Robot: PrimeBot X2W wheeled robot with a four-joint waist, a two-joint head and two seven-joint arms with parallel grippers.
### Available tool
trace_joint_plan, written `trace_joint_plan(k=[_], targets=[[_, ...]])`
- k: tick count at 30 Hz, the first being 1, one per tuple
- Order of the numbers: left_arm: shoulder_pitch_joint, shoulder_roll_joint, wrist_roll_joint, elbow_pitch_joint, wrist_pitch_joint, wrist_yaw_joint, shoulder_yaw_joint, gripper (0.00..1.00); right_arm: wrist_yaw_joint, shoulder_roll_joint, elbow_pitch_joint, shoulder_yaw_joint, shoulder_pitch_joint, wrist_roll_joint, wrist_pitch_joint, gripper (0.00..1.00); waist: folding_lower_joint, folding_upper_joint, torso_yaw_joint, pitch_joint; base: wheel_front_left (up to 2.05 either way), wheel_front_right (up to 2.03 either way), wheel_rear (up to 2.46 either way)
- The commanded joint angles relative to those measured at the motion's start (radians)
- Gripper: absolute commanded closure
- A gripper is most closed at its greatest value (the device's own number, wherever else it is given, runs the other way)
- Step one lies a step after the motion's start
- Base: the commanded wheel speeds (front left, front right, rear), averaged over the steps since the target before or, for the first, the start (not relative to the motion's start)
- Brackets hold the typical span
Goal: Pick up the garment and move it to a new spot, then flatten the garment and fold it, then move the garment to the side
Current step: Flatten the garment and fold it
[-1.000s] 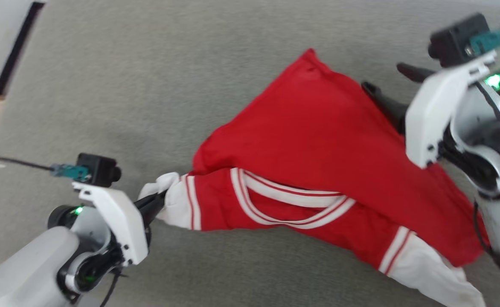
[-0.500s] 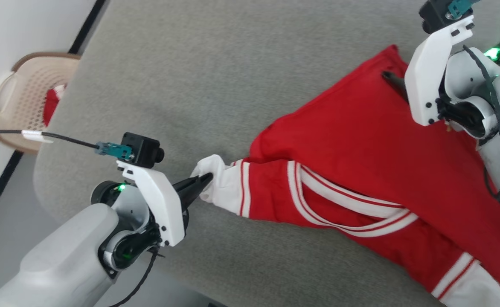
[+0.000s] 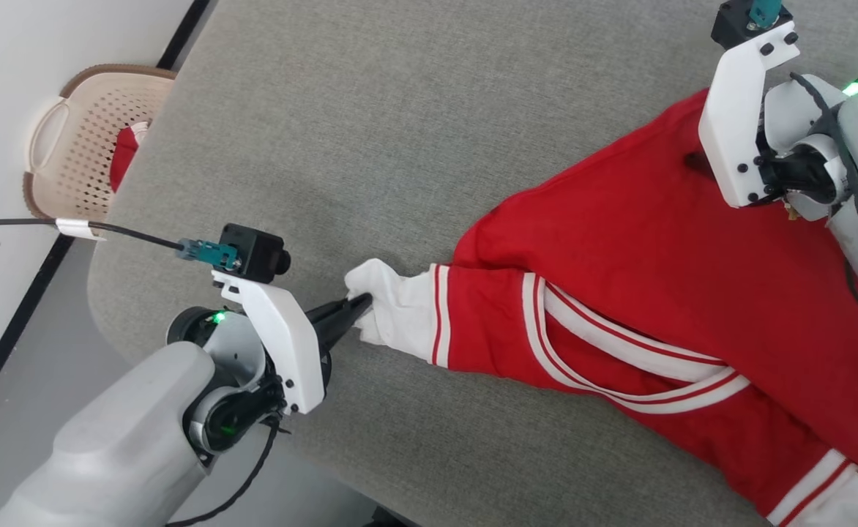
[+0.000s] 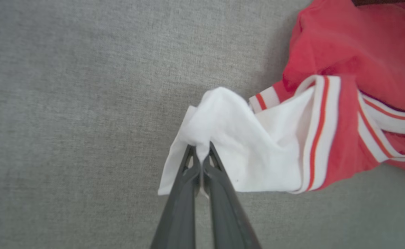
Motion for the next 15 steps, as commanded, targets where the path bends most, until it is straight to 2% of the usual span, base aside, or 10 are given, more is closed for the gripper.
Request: trace_joint_plan(k=[1, 7, 15], targets=[[-0.022, -0.003, 0.003, 0.003, -0.001, -0.005, 0.003, 1.00, 0.002, -0.015, 0.058, 0.040, 0.101, 0.013, 0.027, 1.00, 0.0000, -0.0001, -0.006, -0.002, 0.00, 0.00, 0.00], [-0.053, 0.047, -0.004, 0.003, 0.007, -0.014, 0.029, 1.00, 0.000, -0.045, 0.005, 0.023, -0.002, 0.039, -0.094, 1.00, 0.0000, -0.0001, -0.061, -0.027, 0.00, 0.00, 0.00], [-0.119, 0.194, 0.018, -0.067, 0.059, 0.018, 0.074, 1.00, 0.001, -0.078, -0.111, 0.001, -0.059, 0.070, -0.211, 1.00, 0.0000, -0.0001, -0.176, -0.080, 0.00, 0.00, 0.00]])
